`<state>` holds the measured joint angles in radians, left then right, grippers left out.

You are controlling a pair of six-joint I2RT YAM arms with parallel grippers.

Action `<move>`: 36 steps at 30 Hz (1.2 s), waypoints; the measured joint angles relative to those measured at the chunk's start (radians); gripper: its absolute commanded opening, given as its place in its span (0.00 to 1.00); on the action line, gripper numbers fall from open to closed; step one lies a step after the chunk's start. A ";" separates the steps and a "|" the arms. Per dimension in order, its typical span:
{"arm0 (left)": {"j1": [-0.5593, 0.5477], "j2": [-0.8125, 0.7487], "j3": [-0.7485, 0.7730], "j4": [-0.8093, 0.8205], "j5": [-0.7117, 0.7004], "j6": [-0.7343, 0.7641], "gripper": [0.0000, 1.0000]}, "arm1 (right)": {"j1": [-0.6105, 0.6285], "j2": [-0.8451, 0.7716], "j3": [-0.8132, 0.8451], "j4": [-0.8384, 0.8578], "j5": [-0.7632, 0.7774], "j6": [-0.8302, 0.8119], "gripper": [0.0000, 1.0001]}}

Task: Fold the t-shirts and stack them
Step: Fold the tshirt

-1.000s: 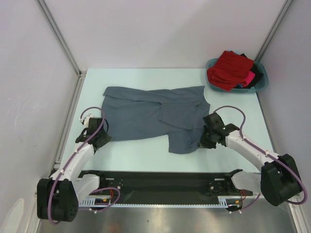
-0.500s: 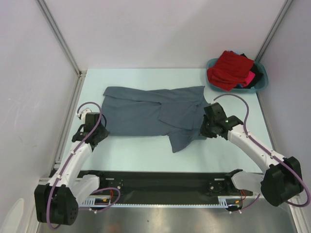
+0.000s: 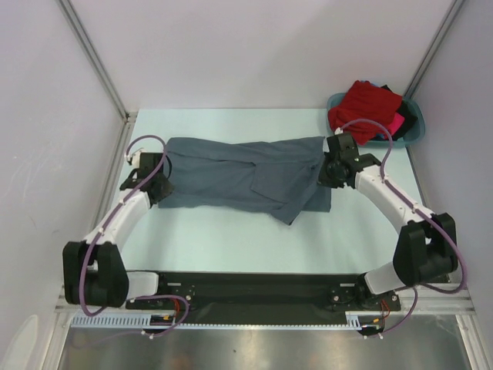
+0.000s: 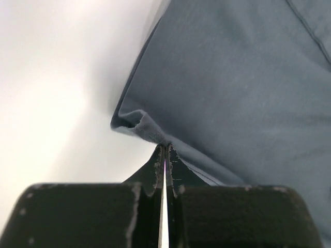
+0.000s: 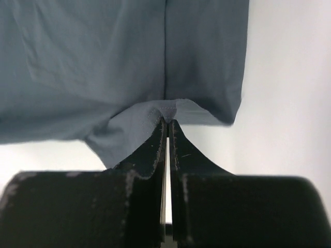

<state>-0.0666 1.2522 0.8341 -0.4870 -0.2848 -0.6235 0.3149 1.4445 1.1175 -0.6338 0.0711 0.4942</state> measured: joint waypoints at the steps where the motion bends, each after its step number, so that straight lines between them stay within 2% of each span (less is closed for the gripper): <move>1: 0.003 0.031 0.021 0.005 0.000 0.003 0.00 | -0.014 0.021 0.023 0.005 -0.001 -0.008 0.00; 16: 0.038 0.410 0.303 0.062 -0.010 0.048 0.00 | -0.141 0.378 0.438 0.046 -0.050 -0.081 0.00; 22: 0.044 0.543 0.400 0.068 -0.009 0.057 0.00 | -0.172 0.517 0.547 0.048 -0.076 -0.090 0.00; 23: 0.044 0.561 0.413 0.069 -0.008 0.057 0.05 | -0.175 0.538 0.560 0.049 -0.082 -0.092 0.02; 24: 0.044 0.577 0.427 0.068 -0.008 0.059 0.22 | -0.177 0.554 0.567 0.050 -0.085 -0.095 0.14; 26: 0.044 0.605 0.454 0.067 -0.010 0.073 0.36 | -0.182 0.591 0.584 0.046 -0.092 -0.101 0.26; 27: 0.044 0.619 0.468 0.068 -0.016 0.075 0.48 | -0.183 0.608 0.597 0.044 -0.095 -0.105 0.32; 29: 0.044 0.635 0.486 0.072 -0.031 0.079 0.55 | -0.188 0.634 0.618 0.048 -0.101 -0.113 0.39; 33: 0.046 0.628 0.480 0.103 -0.050 0.083 0.61 | -0.194 0.640 0.628 0.060 -0.117 -0.126 0.49; 36: 0.047 0.570 0.421 0.145 -0.041 0.084 0.61 | -0.195 0.634 0.626 0.077 -0.139 -0.129 0.49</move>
<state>-0.0200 1.8225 1.2549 -0.3416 -0.3256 -0.5400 0.1200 2.0781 1.7432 -0.5568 -0.0677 0.3653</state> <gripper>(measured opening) 0.612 0.489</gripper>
